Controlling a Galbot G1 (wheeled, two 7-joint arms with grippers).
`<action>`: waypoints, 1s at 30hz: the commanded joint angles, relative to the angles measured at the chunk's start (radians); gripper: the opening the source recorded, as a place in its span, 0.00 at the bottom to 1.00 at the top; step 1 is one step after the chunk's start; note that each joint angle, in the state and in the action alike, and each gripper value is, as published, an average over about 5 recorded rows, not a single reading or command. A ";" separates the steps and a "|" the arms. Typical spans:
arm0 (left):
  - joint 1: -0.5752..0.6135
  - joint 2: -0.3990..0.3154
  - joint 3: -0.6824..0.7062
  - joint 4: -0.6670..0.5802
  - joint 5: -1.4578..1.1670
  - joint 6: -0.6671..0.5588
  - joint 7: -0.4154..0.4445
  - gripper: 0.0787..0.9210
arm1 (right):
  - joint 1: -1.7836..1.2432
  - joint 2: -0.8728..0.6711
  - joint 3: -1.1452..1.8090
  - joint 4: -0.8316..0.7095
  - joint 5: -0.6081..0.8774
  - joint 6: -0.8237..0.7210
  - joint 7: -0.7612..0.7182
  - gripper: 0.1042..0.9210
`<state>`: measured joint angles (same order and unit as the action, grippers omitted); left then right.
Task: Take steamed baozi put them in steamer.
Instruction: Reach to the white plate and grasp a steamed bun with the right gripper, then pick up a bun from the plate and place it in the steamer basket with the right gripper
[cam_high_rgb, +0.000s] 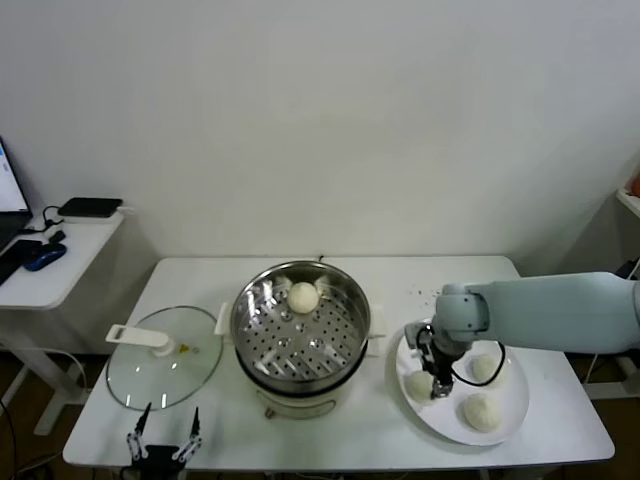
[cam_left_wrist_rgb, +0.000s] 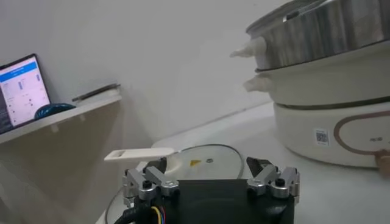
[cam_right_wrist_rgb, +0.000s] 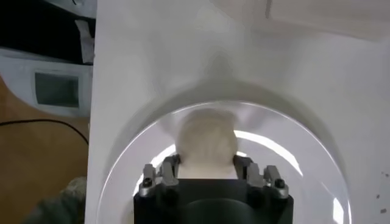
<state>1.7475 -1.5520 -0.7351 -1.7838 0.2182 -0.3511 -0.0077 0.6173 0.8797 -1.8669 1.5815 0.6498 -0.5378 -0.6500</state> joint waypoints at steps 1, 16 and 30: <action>-0.001 0.005 0.001 -0.009 0.001 0.002 0.001 0.88 | 0.095 -0.008 -0.027 0.049 0.021 -0.001 -0.007 0.49; 0.009 0.011 0.015 -0.036 0.013 0.006 0.005 0.88 | 0.709 0.077 -0.204 0.221 0.328 0.085 -0.169 0.47; 0.008 0.007 0.029 -0.041 0.037 0.000 0.007 0.88 | 0.630 0.366 0.062 0.045 0.487 0.031 -0.169 0.48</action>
<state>1.7556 -1.5418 -0.7096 -1.8226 0.2398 -0.3499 -0.0010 1.2280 1.0539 -1.9425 1.7215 1.0178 -0.4913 -0.8034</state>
